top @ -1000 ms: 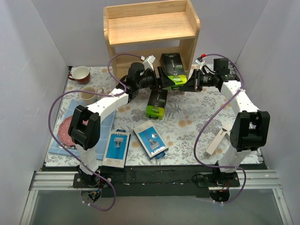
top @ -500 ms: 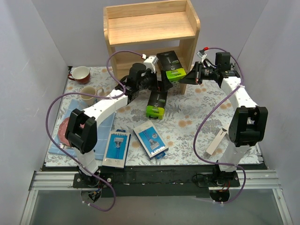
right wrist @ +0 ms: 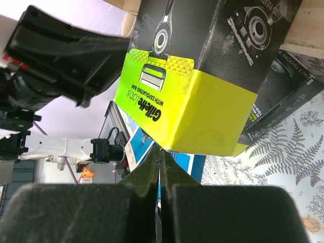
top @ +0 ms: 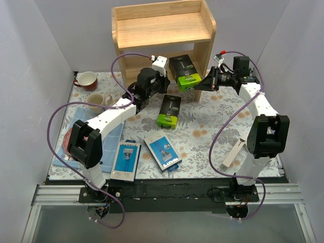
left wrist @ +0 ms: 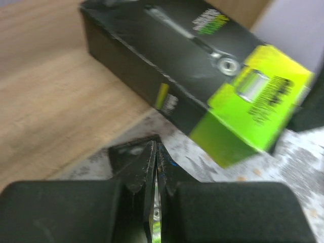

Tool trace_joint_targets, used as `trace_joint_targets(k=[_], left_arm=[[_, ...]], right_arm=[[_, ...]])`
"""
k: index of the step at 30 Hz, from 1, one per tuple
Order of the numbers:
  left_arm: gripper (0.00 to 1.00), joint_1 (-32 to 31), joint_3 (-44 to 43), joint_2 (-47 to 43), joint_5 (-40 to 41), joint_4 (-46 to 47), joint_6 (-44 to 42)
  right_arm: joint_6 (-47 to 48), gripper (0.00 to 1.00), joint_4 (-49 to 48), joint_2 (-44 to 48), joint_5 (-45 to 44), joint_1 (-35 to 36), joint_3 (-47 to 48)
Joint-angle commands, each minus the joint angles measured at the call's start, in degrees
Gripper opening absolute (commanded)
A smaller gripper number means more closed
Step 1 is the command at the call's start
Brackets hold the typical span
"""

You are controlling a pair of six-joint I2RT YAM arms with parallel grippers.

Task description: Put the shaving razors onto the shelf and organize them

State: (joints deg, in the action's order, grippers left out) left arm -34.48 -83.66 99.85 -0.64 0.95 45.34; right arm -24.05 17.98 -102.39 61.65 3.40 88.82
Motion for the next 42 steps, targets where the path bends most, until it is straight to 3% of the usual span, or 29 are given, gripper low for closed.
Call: trace_joint_targets(k=[1, 7, 18, 37, 42], left_arm=[[0.0, -0.2, -2.7, 4.0, 10.4, 5.9, -2.9], [0.0, -1.1, -9.1, 11.5, 14.6, 8.8, -4.7], [0.0, -3.3, -15.9, 16.5, 16.3, 10.1, -5.3], [0.0, -4.4, -25.0, 24.2, 17.9, 14.1, -8.5], [0.09, -4.7, -25.1, 25.1, 19.9, 15.9, -9.3]], right_arm=[[-0.6, 0.01, -3.0, 0.3, 0.3, -0.3, 1.3], [-1.8, 0.01, -4.4, 0.6, 0.1, -0.3, -0.5], [-4.4, 0.01, -6.7, -0.4, -2.0, -0.3, 0.8], [-4.0, 0.01, -4.0, -5.8, -11.0, -0.4, 11.8], [-1.8, 0.01, -1.0, -7.3, -16.3, -0.4, 14.9]])
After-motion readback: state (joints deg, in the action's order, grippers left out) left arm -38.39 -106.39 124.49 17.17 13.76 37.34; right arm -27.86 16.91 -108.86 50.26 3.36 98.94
